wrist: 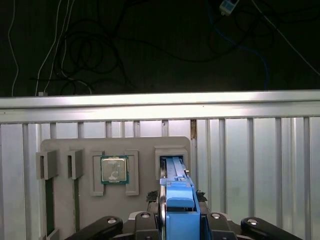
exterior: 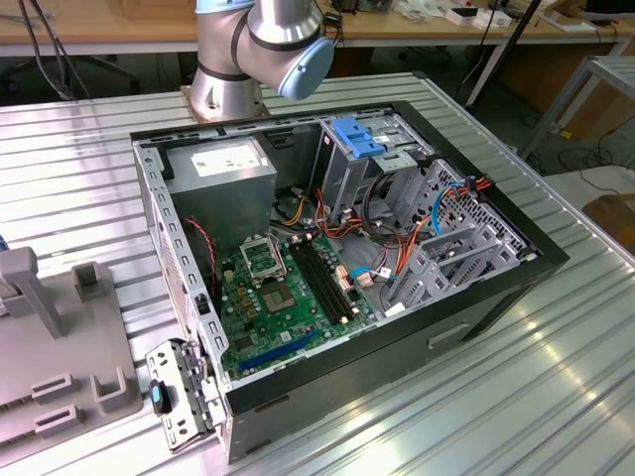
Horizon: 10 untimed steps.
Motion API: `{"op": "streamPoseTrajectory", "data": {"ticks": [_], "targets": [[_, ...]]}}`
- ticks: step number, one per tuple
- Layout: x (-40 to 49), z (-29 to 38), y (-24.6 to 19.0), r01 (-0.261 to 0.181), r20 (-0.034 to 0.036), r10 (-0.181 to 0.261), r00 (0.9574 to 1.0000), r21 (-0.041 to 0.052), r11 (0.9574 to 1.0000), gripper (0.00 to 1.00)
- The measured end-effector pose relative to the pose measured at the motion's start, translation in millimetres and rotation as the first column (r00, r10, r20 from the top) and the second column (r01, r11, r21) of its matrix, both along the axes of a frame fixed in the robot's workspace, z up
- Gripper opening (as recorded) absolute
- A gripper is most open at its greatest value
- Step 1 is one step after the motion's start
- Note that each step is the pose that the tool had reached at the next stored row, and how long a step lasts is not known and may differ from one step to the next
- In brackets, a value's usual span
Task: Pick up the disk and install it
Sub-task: 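Pick up the disk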
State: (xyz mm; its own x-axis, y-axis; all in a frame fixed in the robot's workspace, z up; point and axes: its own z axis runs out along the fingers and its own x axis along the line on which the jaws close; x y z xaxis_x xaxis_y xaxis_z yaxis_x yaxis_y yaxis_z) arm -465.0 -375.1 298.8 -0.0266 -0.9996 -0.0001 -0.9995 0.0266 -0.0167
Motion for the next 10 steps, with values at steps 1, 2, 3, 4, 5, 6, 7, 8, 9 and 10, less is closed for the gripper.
{"op": "streamPoseTrajectory", "data": {"ticks": [1, 2, 3, 4, 5, 6, 7, 8, 9, 10], "targets": [[0.0, 0.0, 0.0, 0.0, 0.0, 0.0, 1.0, 0.0, 1.0, 0.37], [0.0, 0.0, 0.0, 0.0, 0.0, 0.0, 1.0, 0.0, 1.0, 0.37], [0.0, 0.0, 0.0, 0.0, 0.0, 0.0, 1.0, 0.0, 1.0, 0.37], [0.0, 0.0, 0.0, 0.0, 0.0, 0.0, 1.0, 0.0, 1.0, 0.37], [0.0, 0.0, 0.0, 0.0, 0.0, 0.0, 1.0, 0.0, 1.0, 0.37], [0.0, 0.0, 0.0, 0.0, 0.0, 0.0, 1.0, 0.0, 1.0, 0.37], [0.0, 0.0, 0.0, 0.0, 0.0, 0.0, 1.0, 0.0, 1.0, 0.37], [0.0, 0.0, 0.0, 0.0, 0.0, 0.0, 1.0, 0.0, 1.0, 0.37], [0.0, 0.0, 0.0, 0.0, 0.0, 0.0, 1.0, 0.0, 1.0, 0.37], [0.0, 0.0, 0.0, 0.0, 0.0, 0.0, 1.0, 0.0, 1.0, 0.37]]}}
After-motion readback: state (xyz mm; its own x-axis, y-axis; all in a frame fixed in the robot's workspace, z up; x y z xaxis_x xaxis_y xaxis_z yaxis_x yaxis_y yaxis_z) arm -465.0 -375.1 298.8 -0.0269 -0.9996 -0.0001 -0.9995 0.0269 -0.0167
